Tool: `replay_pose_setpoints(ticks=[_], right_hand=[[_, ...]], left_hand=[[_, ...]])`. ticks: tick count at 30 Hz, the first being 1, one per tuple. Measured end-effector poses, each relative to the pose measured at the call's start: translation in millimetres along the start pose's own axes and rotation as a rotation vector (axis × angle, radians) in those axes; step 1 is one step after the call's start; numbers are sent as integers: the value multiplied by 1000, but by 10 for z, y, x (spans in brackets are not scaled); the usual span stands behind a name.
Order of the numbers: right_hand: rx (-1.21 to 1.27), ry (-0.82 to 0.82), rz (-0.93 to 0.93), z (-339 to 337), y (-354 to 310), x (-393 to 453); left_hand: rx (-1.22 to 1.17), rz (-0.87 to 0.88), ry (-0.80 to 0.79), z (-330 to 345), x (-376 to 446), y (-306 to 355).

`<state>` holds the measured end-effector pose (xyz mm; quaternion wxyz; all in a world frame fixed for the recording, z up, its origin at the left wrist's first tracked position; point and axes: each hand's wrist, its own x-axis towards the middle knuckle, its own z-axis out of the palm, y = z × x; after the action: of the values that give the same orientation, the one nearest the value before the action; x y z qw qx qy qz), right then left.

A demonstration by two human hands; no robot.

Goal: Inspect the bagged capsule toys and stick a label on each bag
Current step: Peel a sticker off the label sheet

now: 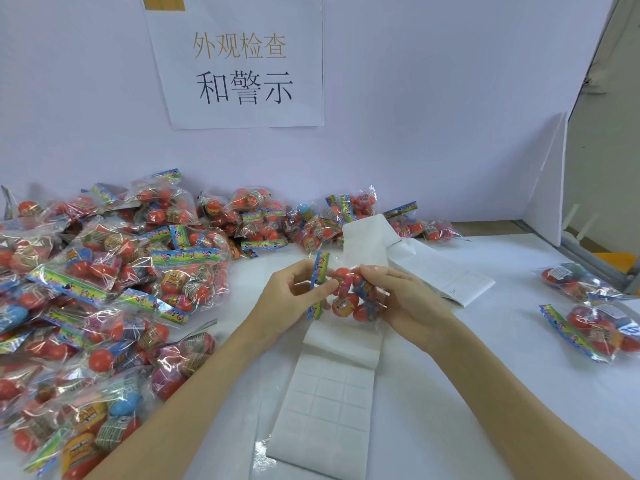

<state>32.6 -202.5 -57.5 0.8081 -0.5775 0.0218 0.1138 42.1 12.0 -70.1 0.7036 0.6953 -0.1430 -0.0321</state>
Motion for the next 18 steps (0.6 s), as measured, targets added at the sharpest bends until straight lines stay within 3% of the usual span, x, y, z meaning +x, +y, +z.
replay_pose_setpoints(ticks=[4,10,15,18], right_hand=[[-7,-9,-38,3,-17,-11],[-85,164,-159,48,-20,-53],[69,-46,54,132,-55,-90],[-3,-181,15,118,-39,-112]], left_hand=[[-47,56,109,-35,30,-4],[35,84,75,-29,40,-41],[-19,151,228,-38,59,-44],[-42,167,291,-59,65,-53]])
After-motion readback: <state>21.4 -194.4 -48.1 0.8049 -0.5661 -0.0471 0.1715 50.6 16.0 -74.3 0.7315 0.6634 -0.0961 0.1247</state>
